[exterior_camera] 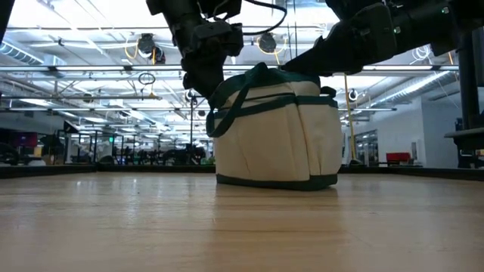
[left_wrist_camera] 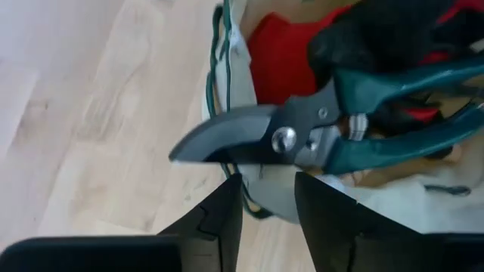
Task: Pick & Place Garden tools in Gardening bag
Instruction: Put the green pruner into the brown gardening bag
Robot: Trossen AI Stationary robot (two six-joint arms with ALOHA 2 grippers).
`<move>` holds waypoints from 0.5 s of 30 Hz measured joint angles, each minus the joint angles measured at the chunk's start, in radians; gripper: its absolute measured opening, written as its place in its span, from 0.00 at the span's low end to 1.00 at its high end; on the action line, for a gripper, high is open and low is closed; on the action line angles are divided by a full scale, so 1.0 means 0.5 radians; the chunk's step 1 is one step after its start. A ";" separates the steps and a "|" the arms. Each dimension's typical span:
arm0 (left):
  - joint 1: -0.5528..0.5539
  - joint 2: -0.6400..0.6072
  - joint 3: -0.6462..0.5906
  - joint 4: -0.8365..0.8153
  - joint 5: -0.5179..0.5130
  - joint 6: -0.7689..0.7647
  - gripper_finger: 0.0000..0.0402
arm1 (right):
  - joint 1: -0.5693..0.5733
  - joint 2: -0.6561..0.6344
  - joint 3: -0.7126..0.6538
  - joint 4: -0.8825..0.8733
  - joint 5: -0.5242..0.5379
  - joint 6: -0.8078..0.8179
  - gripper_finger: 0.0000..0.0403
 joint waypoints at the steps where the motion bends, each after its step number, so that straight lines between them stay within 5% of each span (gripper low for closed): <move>1: -0.004 0.007 0.000 -0.009 0.000 0.001 0.30 | 0.000 0.000 0.000 -0.001 0.000 0.000 0.42; 9: -0.012 0.084 0.000 -0.038 -0.181 0.014 0.24 | 0.000 0.002 -0.002 0.012 0.000 0.001 0.42; 15: 0.026 0.071 0.000 -0.042 -0.259 0.074 0.03 | 0.000 0.003 -0.002 0.018 -0.001 -0.001 0.42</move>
